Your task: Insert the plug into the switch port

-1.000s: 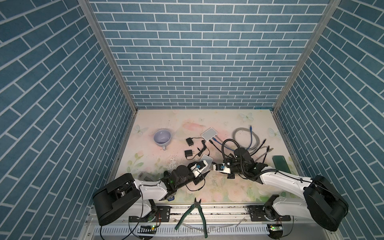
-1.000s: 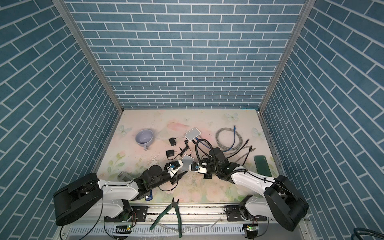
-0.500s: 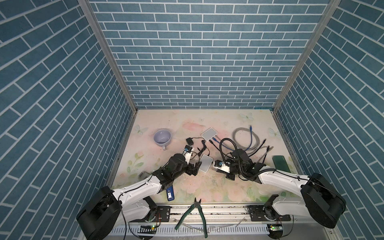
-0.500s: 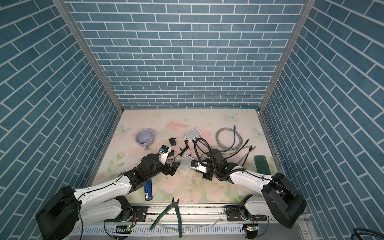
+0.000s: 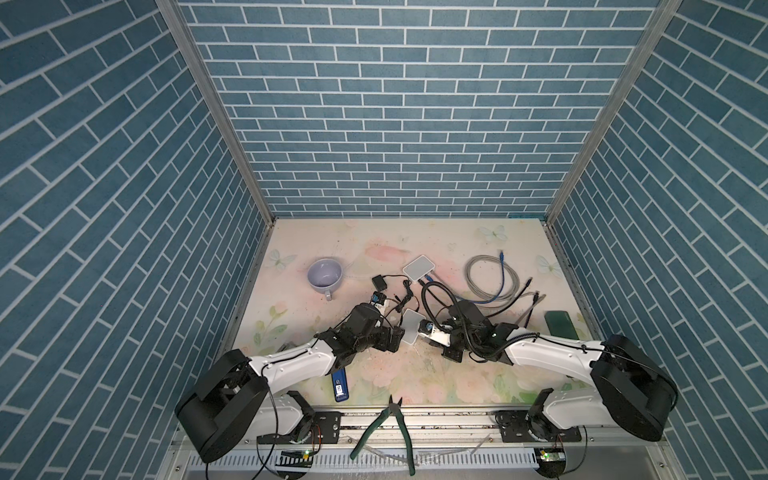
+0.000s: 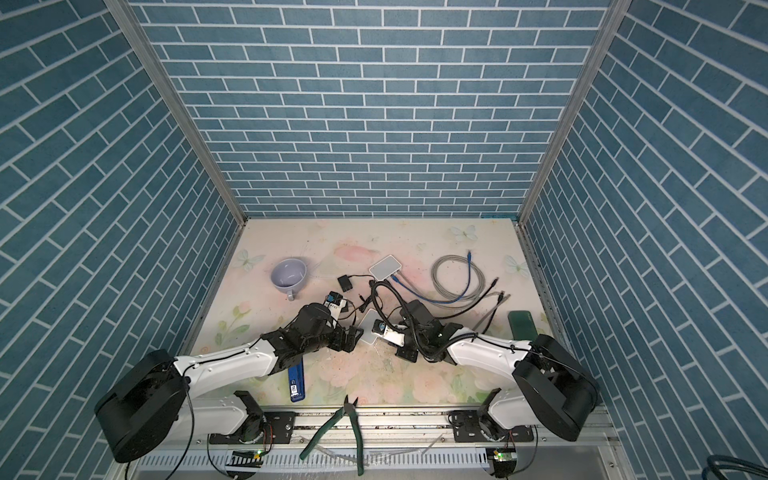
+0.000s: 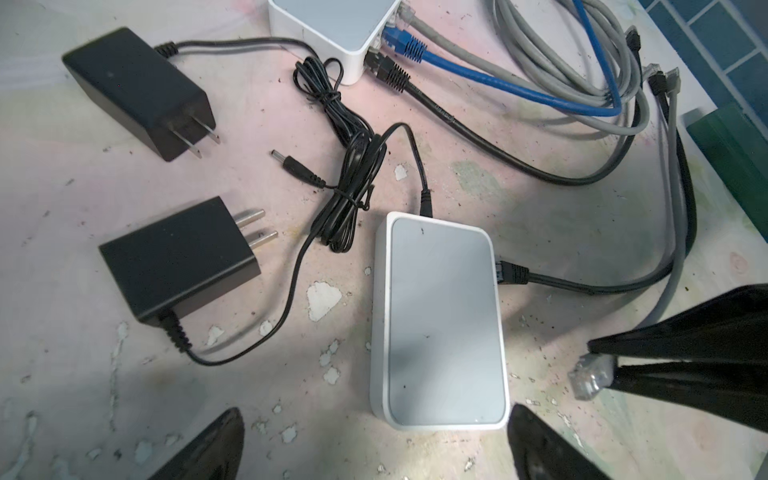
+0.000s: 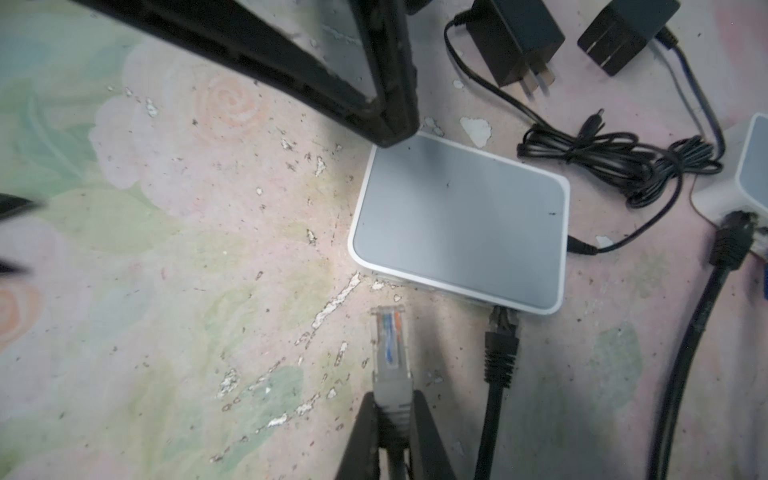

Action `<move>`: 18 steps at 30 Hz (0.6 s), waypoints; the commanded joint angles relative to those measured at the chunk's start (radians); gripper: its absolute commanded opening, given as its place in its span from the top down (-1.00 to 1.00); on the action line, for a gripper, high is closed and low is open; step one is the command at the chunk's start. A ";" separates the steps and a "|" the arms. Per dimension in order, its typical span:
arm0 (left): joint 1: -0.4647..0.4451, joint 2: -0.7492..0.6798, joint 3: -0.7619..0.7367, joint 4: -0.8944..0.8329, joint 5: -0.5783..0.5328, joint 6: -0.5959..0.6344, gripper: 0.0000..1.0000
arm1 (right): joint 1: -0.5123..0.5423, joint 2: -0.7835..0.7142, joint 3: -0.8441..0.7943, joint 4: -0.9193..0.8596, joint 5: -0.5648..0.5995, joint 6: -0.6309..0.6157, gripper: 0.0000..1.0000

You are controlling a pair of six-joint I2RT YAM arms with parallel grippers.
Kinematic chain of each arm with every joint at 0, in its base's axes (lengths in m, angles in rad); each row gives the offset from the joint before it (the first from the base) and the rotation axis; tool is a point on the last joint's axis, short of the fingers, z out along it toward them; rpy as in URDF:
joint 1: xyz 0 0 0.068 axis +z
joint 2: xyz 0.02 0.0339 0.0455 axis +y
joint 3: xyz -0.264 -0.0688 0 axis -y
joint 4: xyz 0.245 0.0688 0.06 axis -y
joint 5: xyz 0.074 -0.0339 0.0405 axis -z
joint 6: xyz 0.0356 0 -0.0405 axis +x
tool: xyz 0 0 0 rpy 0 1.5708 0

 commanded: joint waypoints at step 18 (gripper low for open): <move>0.005 0.133 -0.003 0.174 0.027 -0.156 -0.71 | 0.134 0.145 0.081 0.013 0.229 0.153 1.00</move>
